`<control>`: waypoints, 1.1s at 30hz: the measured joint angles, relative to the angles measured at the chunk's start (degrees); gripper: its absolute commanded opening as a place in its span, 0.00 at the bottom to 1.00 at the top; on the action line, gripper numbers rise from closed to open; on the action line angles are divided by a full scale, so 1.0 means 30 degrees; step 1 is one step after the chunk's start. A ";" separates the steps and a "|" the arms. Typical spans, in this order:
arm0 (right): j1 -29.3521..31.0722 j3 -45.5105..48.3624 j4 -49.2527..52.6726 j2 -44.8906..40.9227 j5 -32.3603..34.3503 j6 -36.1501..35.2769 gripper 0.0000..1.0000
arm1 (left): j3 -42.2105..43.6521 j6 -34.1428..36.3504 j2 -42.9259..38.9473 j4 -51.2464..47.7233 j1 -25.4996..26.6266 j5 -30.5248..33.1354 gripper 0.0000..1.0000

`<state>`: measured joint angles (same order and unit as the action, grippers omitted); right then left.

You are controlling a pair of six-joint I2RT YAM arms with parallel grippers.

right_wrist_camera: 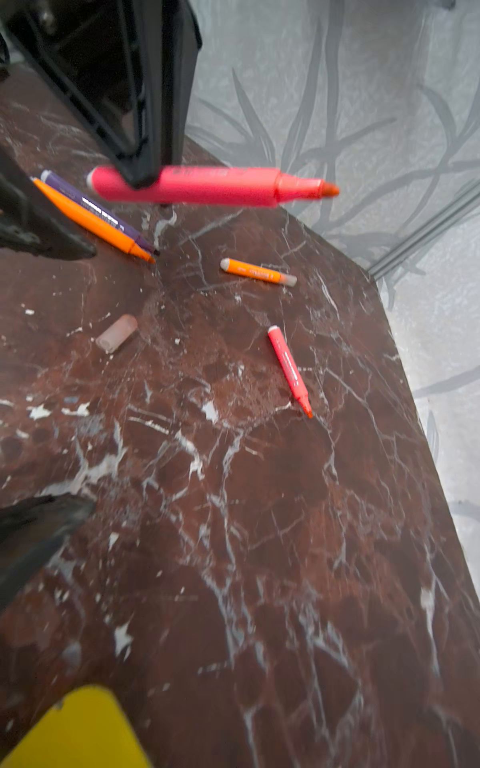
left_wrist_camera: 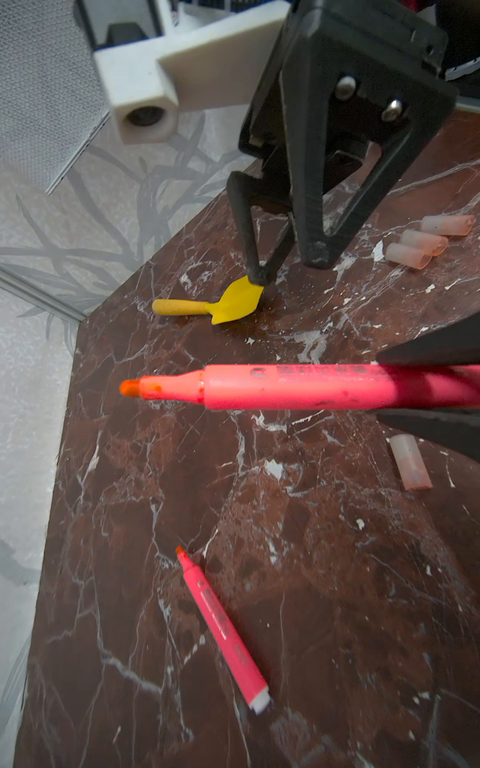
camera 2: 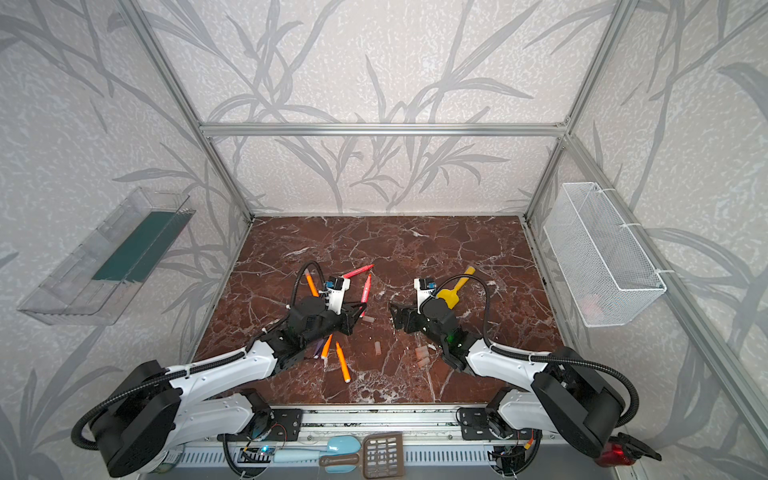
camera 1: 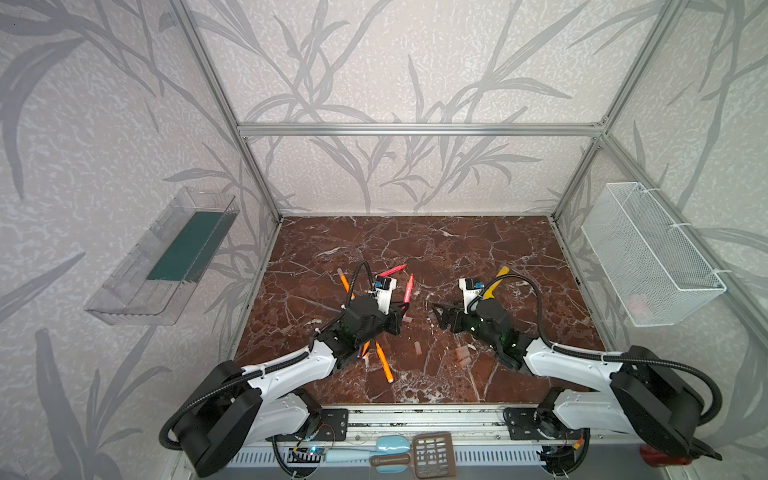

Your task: Insert the pens into the pen caps

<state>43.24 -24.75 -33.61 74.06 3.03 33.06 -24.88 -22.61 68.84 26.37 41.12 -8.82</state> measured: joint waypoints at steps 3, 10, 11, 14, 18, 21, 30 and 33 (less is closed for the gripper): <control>0.0350 -0.0495 -0.0597 0.0233 -0.0350 0.0444 0.85 | -0.0124 0.0408 0.0634 0.0117 0.0641 -0.0226 0.00; 0.1122 -0.0583 -0.1326 0.0066 -0.0372 0.1217 0.84 | -0.0211 0.1151 0.1749 0.0605 0.1931 -0.0299 0.00; 0.1209 -0.0576 -0.1399 0.0044 -0.0328 0.1333 0.83 | -0.0291 0.1209 0.1836 0.0576 0.2076 -0.0270 0.00; 0.1508 -0.0481 -0.1843 0.0044 -0.0138 0.1792 0.78 | -0.0561 0.1435 0.1945 0.0576 0.2448 -0.0073 0.00; 0.1632 -0.0117 -0.2419 0.0102 0.0160 0.2550 0.66 | -0.0816 0.1712 0.1982 0.0656 0.2747 0.0058 0.00; 0.1632 -0.0109 -0.2674 0.0342 0.0277 0.2922 0.54 | -0.0962 0.1887 0.2157 0.0627 0.2907 0.0073 0.00; 0.1625 -0.0109 -0.2951 0.0685 0.0568 0.3388 0.32 | -0.1639 0.2222 0.3133 0.0437 0.3169 0.0342 0.00; 0.1603 -0.0109 -0.2980 0.0889 0.0823 0.3497 0.15 | -0.1778 0.2280 0.3381 0.0328 0.3249 0.0488 0.00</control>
<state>48.05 -25.08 -42.54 76.73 5.50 43.55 -30.22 -15.77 78.98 27.35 50.87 -7.35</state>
